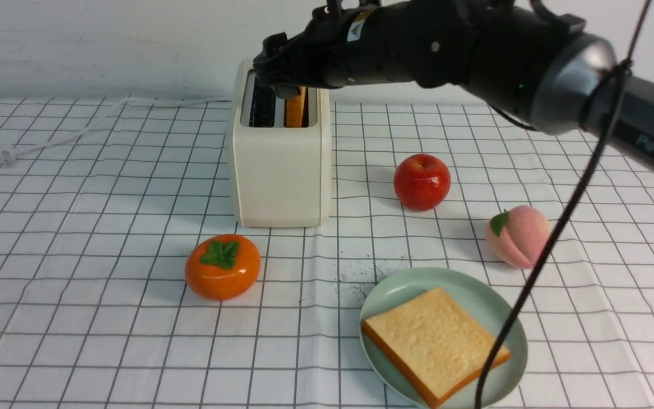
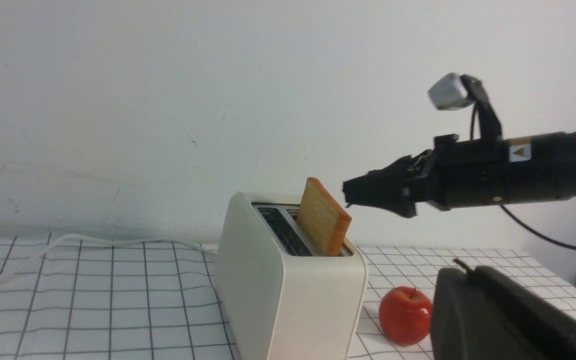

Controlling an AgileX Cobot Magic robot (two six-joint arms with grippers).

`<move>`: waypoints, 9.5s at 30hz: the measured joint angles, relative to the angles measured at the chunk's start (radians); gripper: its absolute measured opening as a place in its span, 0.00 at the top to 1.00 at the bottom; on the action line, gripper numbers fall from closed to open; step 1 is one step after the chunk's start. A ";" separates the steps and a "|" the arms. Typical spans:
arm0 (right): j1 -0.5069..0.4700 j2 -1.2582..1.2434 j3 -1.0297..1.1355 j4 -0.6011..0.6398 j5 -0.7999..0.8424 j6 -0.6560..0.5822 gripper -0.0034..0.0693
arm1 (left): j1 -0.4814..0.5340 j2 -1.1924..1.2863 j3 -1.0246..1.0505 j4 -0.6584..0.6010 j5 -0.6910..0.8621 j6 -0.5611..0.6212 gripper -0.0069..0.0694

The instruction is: Take toasted bread from bread machine on white checkered table place on plate.

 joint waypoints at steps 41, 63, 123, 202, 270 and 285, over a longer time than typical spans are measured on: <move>-0.046 0.139 -0.023 0.000 -0.124 0.150 0.80 | 0.000 0.000 0.000 0.010 -0.022 0.000 0.93; -0.029 -0.437 -0.023 0.001 0.599 0.036 0.80 | 0.000 0.000 0.000 0.009 0.060 0.000 0.93; -0.611 -0.371 1.089 1.079 0.508 -0.800 0.43 | -0.001 0.068 0.000 -1.072 0.411 1.038 0.93; -0.558 -2.082 1.999 -0.089 0.078 0.150 0.98 | -0.001 -0.163 0.373 -1.029 0.042 0.887 0.90; -0.558 -2.083 1.999 -0.079 0.075 0.169 0.92 | 0.454 -0.303 0.517 -0.887 0.182 0.786 0.93; -0.558 -2.083 1.999 -0.079 0.075 0.172 0.90 | 0.454 -0.303 0.517 -0.887 0.179 0.786 0.93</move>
